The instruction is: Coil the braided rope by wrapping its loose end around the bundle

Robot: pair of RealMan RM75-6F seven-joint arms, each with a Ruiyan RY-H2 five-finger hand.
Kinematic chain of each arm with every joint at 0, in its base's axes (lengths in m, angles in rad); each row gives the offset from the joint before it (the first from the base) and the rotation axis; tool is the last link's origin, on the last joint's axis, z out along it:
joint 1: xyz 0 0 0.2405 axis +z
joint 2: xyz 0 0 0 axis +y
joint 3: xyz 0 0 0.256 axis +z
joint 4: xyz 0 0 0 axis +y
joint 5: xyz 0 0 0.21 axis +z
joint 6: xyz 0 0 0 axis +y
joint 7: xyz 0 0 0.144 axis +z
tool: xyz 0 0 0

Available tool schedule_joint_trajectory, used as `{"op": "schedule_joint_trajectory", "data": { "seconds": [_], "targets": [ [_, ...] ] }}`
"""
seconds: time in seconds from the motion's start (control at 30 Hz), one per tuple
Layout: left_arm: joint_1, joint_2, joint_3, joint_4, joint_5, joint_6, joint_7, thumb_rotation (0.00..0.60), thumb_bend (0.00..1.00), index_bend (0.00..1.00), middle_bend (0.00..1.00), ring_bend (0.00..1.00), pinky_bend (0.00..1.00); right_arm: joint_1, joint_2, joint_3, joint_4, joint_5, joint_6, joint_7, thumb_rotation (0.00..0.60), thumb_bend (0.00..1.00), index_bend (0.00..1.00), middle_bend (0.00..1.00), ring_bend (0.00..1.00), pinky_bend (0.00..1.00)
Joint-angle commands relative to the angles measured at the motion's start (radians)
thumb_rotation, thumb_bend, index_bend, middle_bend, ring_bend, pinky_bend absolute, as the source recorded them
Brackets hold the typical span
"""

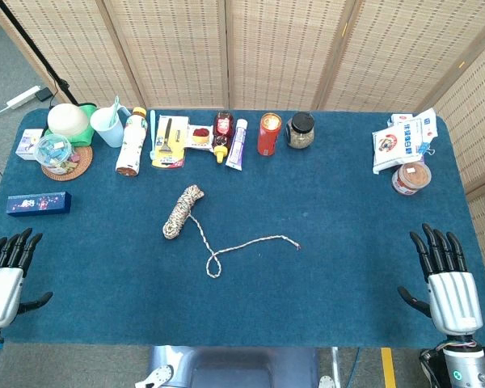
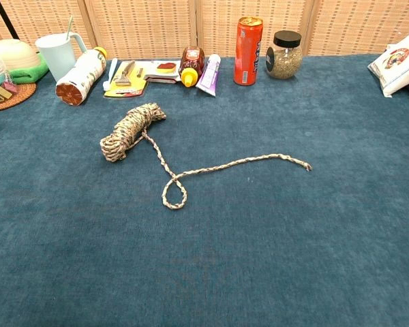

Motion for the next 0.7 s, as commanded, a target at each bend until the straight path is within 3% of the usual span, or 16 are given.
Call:
{"op": "schedule_joint_trajectory", "data": {
  "seconds": [0.03, 0.37, 0.7],
  "targets": [
    [0.005, -0.015, -0.008, 0.013, 0.006, 0.023, 0.021, 0.600, 0.00, 0.00, 0.00, 0.00, 0.00, -0.001, 0.001, 0.000, -0.002, 0.004, -0.002, -0.006, 0.600, 0.00, 0.00, 0.00, 0.00, 0.00],
    [0.011, -0.040, -0.011, 0.036, 0.039, 0.057, 0.022, 0.600, 0.00, 0.00, 0.00, 0.00, 0.00, -0.003, 0.026, -0.003, -0.052, 0.064, -0.054, -0.050, 0.600, 0.00, 0.00, 0.00, 0.00, 0.00],
    [0.008, -0.033, -0.001, 0.032, 0.065, 0.053, -0.012, 0.600, 0.00, 0.00, 0.00, 0.00, 0.00, 0.037, -0.012, 0.001, -0.025, 0.029, -0.088, -0.018, 0.600, 0.00, 0.00, 0.00, 0.00, 0.00]
  ]
}}
